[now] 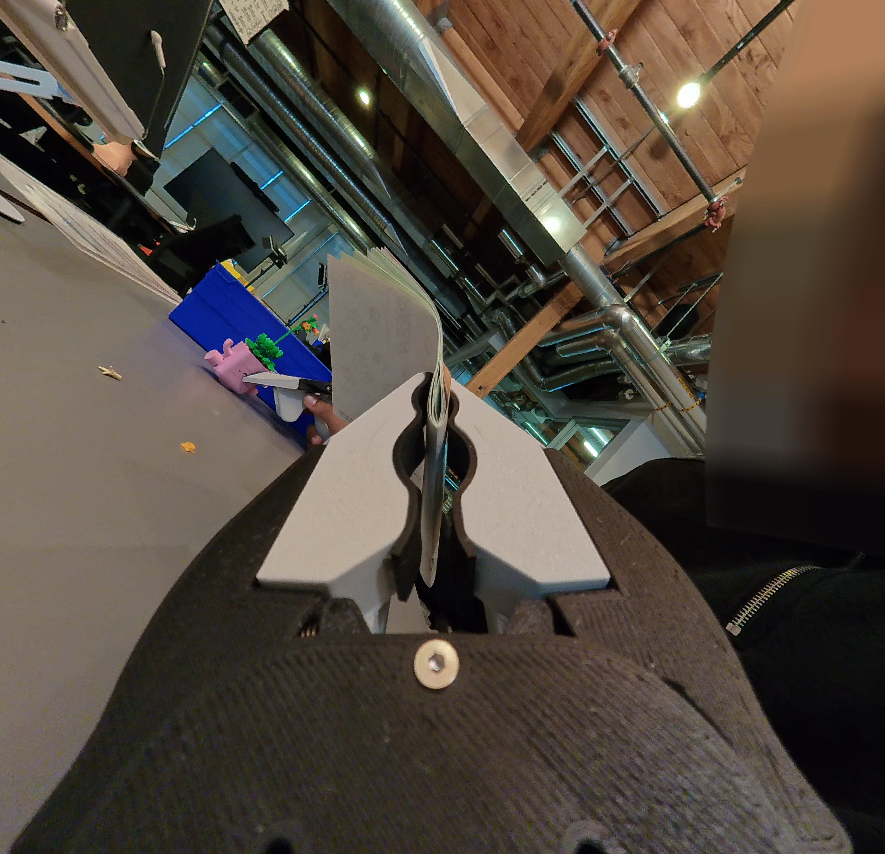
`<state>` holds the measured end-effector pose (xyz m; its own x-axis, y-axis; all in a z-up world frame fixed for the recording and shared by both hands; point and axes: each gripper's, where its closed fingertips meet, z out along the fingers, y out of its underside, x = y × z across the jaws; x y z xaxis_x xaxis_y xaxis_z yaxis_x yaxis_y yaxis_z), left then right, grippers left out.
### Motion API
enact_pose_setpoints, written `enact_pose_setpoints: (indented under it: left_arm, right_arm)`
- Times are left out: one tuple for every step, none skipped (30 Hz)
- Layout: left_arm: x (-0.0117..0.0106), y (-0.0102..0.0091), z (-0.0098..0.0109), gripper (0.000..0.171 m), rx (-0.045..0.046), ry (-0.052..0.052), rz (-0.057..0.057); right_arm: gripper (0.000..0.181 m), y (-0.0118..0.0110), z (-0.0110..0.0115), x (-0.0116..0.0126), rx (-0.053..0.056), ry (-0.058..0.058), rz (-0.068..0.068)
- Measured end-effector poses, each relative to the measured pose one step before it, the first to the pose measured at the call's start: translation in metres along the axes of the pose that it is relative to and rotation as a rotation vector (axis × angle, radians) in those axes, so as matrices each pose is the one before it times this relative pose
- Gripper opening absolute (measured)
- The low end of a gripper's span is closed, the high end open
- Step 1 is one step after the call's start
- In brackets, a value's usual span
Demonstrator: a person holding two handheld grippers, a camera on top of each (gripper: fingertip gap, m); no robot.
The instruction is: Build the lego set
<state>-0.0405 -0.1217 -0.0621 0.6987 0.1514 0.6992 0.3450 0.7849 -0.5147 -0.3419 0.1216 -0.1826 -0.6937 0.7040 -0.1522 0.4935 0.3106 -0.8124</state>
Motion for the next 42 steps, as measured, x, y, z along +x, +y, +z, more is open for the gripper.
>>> enact_pose_setpoints:
  left_arm:
    - [0.00004,0.00011,0.00004,0.0,-0.00024,0.0001,-0.0002]
    - [0.0,0.0,0.0,0.0,0.00002,-0.0001,-0.0001]
    - [-0.00003,-0.00002,0.00001,0.0,0.00012,-0.0002,0.0001]
    - [-0.00009,0.0,0.00005,0.0,-0.00022,-0.0001,0.0]
    - [-0.00002,0.00007,-0.00003,0.0,-0.00049,-0.0002,0.0]
    - [-0.00012,0.0,0.00004,0.0,-0.00027,-0.0004,0.0]
    - [-0.00001,0.0,0.0,0.0,0.00002,-0.0001,0.0]
    - [0.00007,0.00002,-0.00005,0.0,0.00011,0.0,0.0001]
    - [-0.00004,0.0,0.0,0.0,0.00003,-0.0002,0.0001]
    - [-0.00004,0.00001,0.0,0.0,-0.00005,-0.0003,0.0]
    - [0.00002,-0.00008,-0.0001,0.0,0.00026,-0.0002,0.0001]
    - [-0.00001,-0.00017,-0.00002,0.0,0.00064,0.0001,0.0]
    - [0.00009,-0.00008,-0.0001,0.0,0.00027,0.0002,-0.0002]
    - [-0.00004,-0.00003,0.00001,0.0,0.00018,-0.0002,0.0002]
    - [-0.00003,-0.00009,-0.0001,0.0,0.00034,-0.0004,0.0004]
    - [0.00013,-0.0002,-0.00017,0.0,0.0004,-0.0003,0.0002]
    - [0.00004,-0.00032,-0.00023,0.0,0.0011,-0.0002,0.0003]
    - [0.0,-0.00034,-0.00024,0.0,0.00161,0.0,0.0002]
    - [-0.00004,-0.00031,-0.00021,0.0,0.00117,0.0,-0.0001]
    - [-0.00016,-0.00016,-0.00016,0.0,0.00077,-0.0001,-0.0004]
    - [-0.00008,-0.00026,-0.00026,0.0,0.00112,0.0,-0.0006]
    - [0.00009,-0.00023,-0.0002,0.0,0.0014,0.0002,-0.0003]
    - [0.00005,-0.00029,-0.0001,0.0,0.00122,0.0001,0.0001]
    - [0.00008,-0.00021,-0.00023,0.0,0.00111,-0.0005,0.0004]
    - [-0.0001,-0.00027,-0.00028,0.0,0.00105,-0.0006,0.0005]
    - [-0.00008,-0.00026,-0.00014,0.0,0.00134,-0.0004,-0.0001]
    - [-0.00011,-0.00018,-0.00023,0.0,0.00151,0.0,-0.0009]
    - [-0.00003,-0.00013,-0.00008,0.0,0.00109,0.0004,-0.001]
    - [-0.00001,-0.00002,0.00003,0.0,0.00029,0.0005,-0.0008]
    - [0.00005,0.00011,0.00007,0.0,-0.00058,-0.0002,0.0]
    - [-0.00007,0.00017,0.00001,0.0,-0.00116,-0.0015,0.0013]
    - [-0.00007,0.00006,-0.00005,0.0,-0.00106,-0.002,0.0019]
    - [0.00003,-0.00008,-0.00013,0.0,-0.00038,-0.0018,0.0016]
    - [-0.00017,-0.00018,-0.00013,0.0,0.00005,-0.0015,0.001]
    - [-0.00023,-0.00003,-0.00016,0.0,0.00023,-0.0014,0.0003]
    - [-0.00035,-0.00001,-0.00014,0.0,0.00022,-0.0016,-0.0004]
    - [-0.00049,0.00005,0.00002,0.0,-0.0001,-0.0017,-0.0003]
    - [-0.00036,0.00026,0.00016,0.0,-0.00121,-0.0018,0.0]
    - [-0.00054,0.00048,0.00024,0.0,-0.00268,-0.0023,0.0]
    - [-0.00062,0.0007,0.00038,0.0,-0.0034,-0.0027,-0.0002]
    - [-0.0006,0.00063,0.00031,0.0,-0.00349,-0.0027,-0.0008]
    - [-0.00052,0.00063,0.00025,0.0,-0.00286,-0.0021,-0.0007]
  right_arm:
    - [0.046,-0.00028,-0.00028,0.0003,0.0026,0.0024,0.0001]
    - [0.048,-0.00047,-0.00026,0.00047,0.003,0.0033,0.0003]
    - [0.049,-0.00035,-0.00033,0.00037,0.0036,0.0029,0.0001]
    - [0.05,-0.00055,-0.00042,0.00032,0.0039,0.0026,0.0]
    - [0.051,-0.00046,-0.00037,0.00036,0.0038,0.0029,0.0001]
    - [0.051,-0.00048,-0.00036,0.00041,0.0039,0.0031,-0.0001]
    - [0.052,-0.00041,-0.0004,0.00028,0.0034,0.0022,-0.0001]
    - [0.052,-0.00035,-0.00027,0.00032,0.0029,0.0018,0.0006]
    - [0.052,-0.0004,-0.00022,0.00035,0.0028,0.0019,0.0015]
    - [0.053,-0.00032,-0.00035,0.00038,0.0027,0.0012,0.0018]
    - [0.053,-0.00038,-0.00028,0.00033,0.0029,0.0014,0.0018]
    - [0.054,-0.00042,-0.00034,0.00044,0.0037,0.0021,0.0018]
    - [0.055,-0.00069,-0.00069,0.0005,0.0052,0.0029,0.0012]
    - [0.057,-0.00068,-0.00078,0.00048,0.0063,0.0046,-0.0002]
    - [0.057,-0.00017,-0.00102,0.00074,0.0045,0.0084,-0.0029]
    - [0.057,0.00055,-0.00115,0.00097,0.001,0.0123,-0.0058]
    - [0.058,0.00105,-0.00138,0.00076,-0.0011,0.0129,-0.0072]
    - [0.059,0.00148,-0.0015,0.00082,-0.0023,0.0148,-0.0056]
    - [0.06,0.00183,-0.00178,0.0008,-0.0034,0.0144,-0.0035]
    - [0.062,0.00219,-0.00212,0.00042,-0.0036,0.0131,-0.0019]
    - [0.063,0.00233,-0.00262,0.00042,-0.0027,0.0157,-0.0017]
    - [0.063,0.00239,-0.00332,0.00071,-0.0009,0.0198,-0.0032]
    - [0.063,0.00223,-0.00363,0.00061,0.0015,0.0206,-0.0048]
    - [0.064,0.00181,-0.00398,0.00043,0.0041,0.0201,-0.0046]
    - [0.064,0.00111,-0.00415,0.00019,0.0082,0.0176,-0.0048]
    - [0.063,0.00023,-0.0041,-0.00029,0.0124,0.0148,-0.0044]
    - [0.063,-0.00034,-0.00383,-0.00038,0.0142,0.0132,-0.0041]
    - [0.063,-0.00041,-0.00354,-0.00057,0.0132,0.0116,-0.0048]
    - [0.063,-0.0003,-0.00313,0.00068,0.011,0.0194,-0.0041]
    - [0.063,-0.00046,-0.00298,0.0022,0.0112,0.0255,-0.0018]
    - [0.063,-0.00137,-0.00279,0.00162,0.0155,0.0158,0.0008]
    - [0.062,-0.00255,-0.00261,0.00014,0.0214,0.0016,0.0043]
    - [0.061,-0.00367,-0.00256,-0.00176,0.0265,-0.011,0.0091]
    - [0.061,-0.00449,-0.00281,-0.00435,0.0274,-0.0242,0.0143]
    - [0.059,-0.00519,-0.00287,-0.00732,0.0275,-0.035,0.013]
    - [0.058,-0.00565,-0.0026,-0.0093,0.0276,-0.0364,0.0041]
    - [0.057,-0.00542,-0.0019,-0.01025,0.0239,-0.0315,-0.0044]
    - [0.056,-0.00494,-0.00084,-0.01189,0.0179,-0.0333,-0.0064]
    - [0.056,-0.00387,0.00044,-0.01222,0.0094,-0.0296,-0.0048]
    - [0.056,-0.00289,0.00168,-0.01285,0.0011,-0.0295,-0.0025]
    - [0.057,-0.00247,0.00265,-0.01432,0.0,-0.0379,-0.0014]
    - [0.057,-0.00254,0.00336,-0.01595,0.0051,-0.046,-0.0025]
